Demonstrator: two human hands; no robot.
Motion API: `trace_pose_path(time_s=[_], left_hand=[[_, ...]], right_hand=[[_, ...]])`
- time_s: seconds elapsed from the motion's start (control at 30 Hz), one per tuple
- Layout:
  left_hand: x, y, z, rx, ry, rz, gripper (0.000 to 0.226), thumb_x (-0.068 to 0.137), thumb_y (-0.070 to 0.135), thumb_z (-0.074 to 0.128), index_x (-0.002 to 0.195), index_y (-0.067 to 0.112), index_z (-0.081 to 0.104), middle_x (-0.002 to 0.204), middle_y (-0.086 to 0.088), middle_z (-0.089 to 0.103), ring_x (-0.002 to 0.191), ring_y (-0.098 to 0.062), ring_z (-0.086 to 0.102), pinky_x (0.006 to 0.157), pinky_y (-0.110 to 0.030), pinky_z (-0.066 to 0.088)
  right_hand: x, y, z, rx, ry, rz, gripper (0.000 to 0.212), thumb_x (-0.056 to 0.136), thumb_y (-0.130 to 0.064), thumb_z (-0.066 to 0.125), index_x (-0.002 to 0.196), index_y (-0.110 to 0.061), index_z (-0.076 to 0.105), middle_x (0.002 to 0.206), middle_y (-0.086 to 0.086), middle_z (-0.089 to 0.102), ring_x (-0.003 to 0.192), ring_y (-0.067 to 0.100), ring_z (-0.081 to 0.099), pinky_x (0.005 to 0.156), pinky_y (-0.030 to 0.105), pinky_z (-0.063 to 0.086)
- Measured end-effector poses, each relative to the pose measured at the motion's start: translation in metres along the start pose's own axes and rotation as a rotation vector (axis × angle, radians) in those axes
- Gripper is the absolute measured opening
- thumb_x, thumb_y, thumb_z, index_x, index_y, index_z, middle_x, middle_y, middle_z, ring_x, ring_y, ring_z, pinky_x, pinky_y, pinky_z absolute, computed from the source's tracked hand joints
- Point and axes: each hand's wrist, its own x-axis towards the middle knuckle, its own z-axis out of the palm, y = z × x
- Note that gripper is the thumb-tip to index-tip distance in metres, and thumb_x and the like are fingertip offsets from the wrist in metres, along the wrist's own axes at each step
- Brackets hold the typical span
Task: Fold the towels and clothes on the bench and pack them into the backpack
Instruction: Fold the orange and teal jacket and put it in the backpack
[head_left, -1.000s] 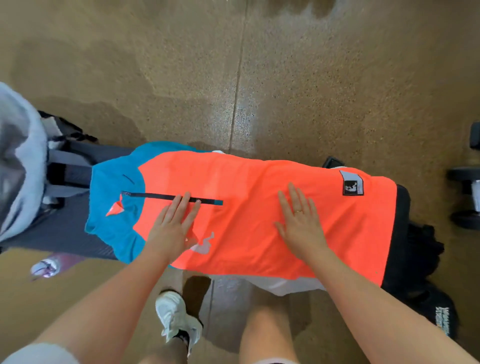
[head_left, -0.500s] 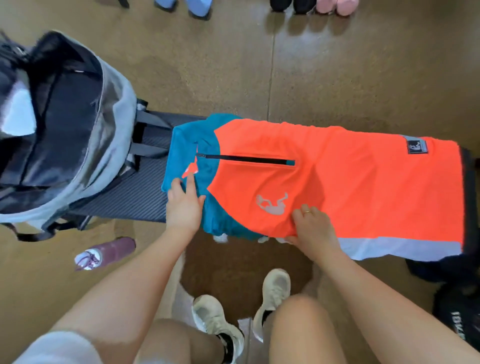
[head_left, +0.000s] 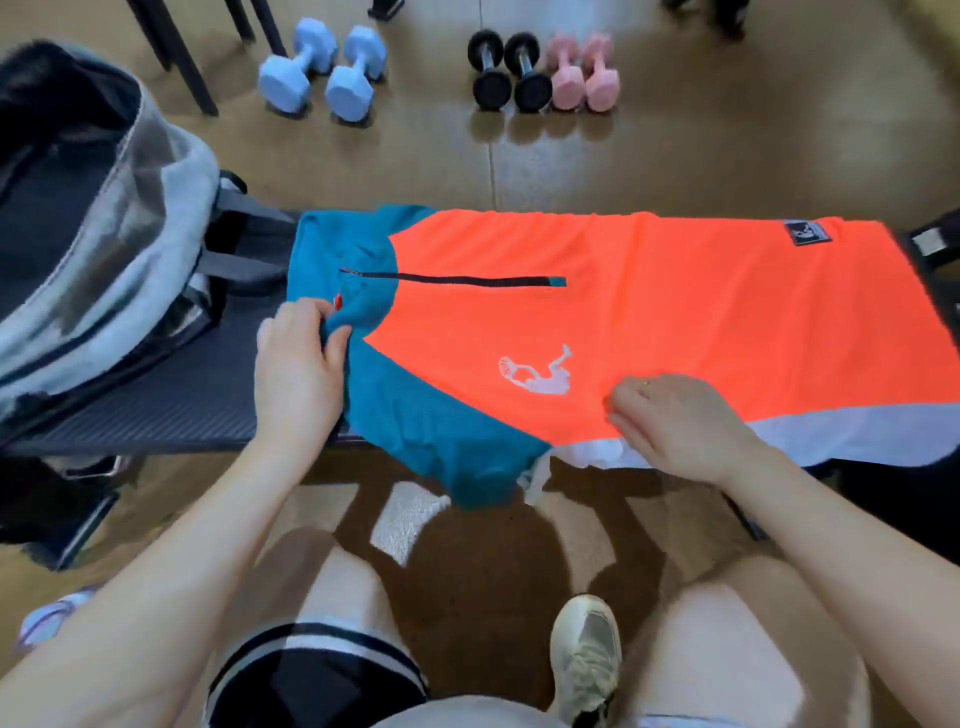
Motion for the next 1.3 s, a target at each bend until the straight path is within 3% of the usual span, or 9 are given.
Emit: trace_pose_path(time_s=[0.17,0.3,0.37,0.53,0.67,0.8,1.03,1.17,1.3], left_hand=[[-0.013,-0.003,-0.001,0.141,0.021,0.085,0.032,0.08,0.004,0.061,0.111,0.002,0.055,0.113,-0.024,0.052,0.095,-0.044,0.049,0.076,-0.049,0.041],[-0.038,-0.007,0.0,-0.002,-0.111,0.76,0.018,0.086,0.023,0.053,0.098,0.01,0.056,0.101,-0.016,0.057,0.086,-0.032,0.054,0.073,-0.04,0.042],[-0.051,-0.015,0.008,0.128,-0.23,1.015,0.021,0.085,0.026,0.054,0.101,0.013,0.052,0.112,-0.011,0.051,0.093,-0.028,0.052,0.079,-0.039,0.04],[-0.053,-0.032,0.017,0.239,-0.088,1.112,0.03,0.082,0.0,0.039,0.107,0.014,0.049,0.121,-0.014,0.044,0.105,-0.028,0.045,0.091,-0.036,0.035],[-0.043,-0.037,0.018,0.164,-0.075,1.207,0.024,0.093,-0.001,0.032,0.105,0.012,0.048,0.117,-0.013,0.044,0.101,-0.028,0.045,0.084,-0.035,0.039],[-0.034,-0.02,0.014,0.028,-0.164,1.172,0.007,0.093,0.015,0.045,0.094,0.011,0.051,0.108,-0.007,0.051,0.094,-0.026,0.049,0.075,-0.034,0.04],[-0.019,0.008,-0.002,0.021,-0.318,0.705,0.039,0.087,0.039,0.037,0.067,0.012,0.058,0.055,-0.004,0.058,0.051,-0.026,0.059,0.038,-0.028,0.038],[-0.014,0.015,-0.003,-0.065,-0.363,0.564,0.043,0.086,0.046,0.034,0.056,0.018,0.042,0.051,-0.001,0.048,0.052,-0.022,0.046,0.045,-0.028,0.022],[-0.007,0.006,0.0,-0.198,-0.534,0.435,0.053,0.079,0.059,0.026,0.057,0.016,0.047,0.059,0.002,0.045,0.067,-0.022,0.05,0.061,-0.039,0.039]], right_hand=[[-0.014,-0.034,-0.002,0.004,0.057,0.194,0.033,0.086,-0.032,0.039,0.071,-0.009,0.058,0.06,0.005,0.056,0.05,0.028,0.058,0.041,0.026,0.038],[0.015,-0.09,0.0,-0.015,0.174,0.138,0.032,0.084,-0.035,0.042,0.066,-0.014,0.058,0.053,0.001,0.054,0.044,0.024,0.055,0.037,0.023,0.031],[0.028,-0.107,0.012,0.018,0.203,0.094,0.031,0.085,-0.031,0.043,0.064,-0.013,0.057,0.053,0.001,0.052,0.044,0.024,0.052,0.039,0.024,0.029],[0.04,-0.12,0.036,0.102,0.241,0.19,0.021,0.085,-0.021,0.045,0.073,-0.01,0.058,0.065,0.006,0.054,0.059,0.029,0.052,0.05,0.032,0.037],[0.035,-0.127,0.034,0.213,0.194,0.268,0.017,0.084,-0.024,0.045,0.086,-0.011,0.056,0.076,0.006,0.057,0.067,0.03,0.054,0.056,0.033,0.04],[0.032,-0.136,0.028,0.22,0.115,0.359,0.039,0.082,-0.049,0.046,0.091,-0.013,0.059,0.081,0.002,0.059,0.072,0.028,0.057,0.061,0.036,0.044],[0.063,-0.177,0.016,0.02,-0.002,0.709,0.08,0.049,-0.081,0.051,0.098,-0.018,0.058,0.083,-0.001,0.06,0.071,0.026,0.058,0.061,0.034,0.043],[0.099,-0.191,0.01,-0.019,0.024,0.883,0.059,0.048,-0.055,0.071,0.088,-0.014,0.056,0.08,0.004,0.06,0.065,0.028,0.057,0.06,0.035,0.043],[0.109,-0.182,0.004,-0.023,0.01,0.902,0.036,0.054,-0.018,0.069,0.087,-0.011,0.056,0.083,0.008,0.063,0.069,0.031,0.062,0.064,0.036,0.041]])
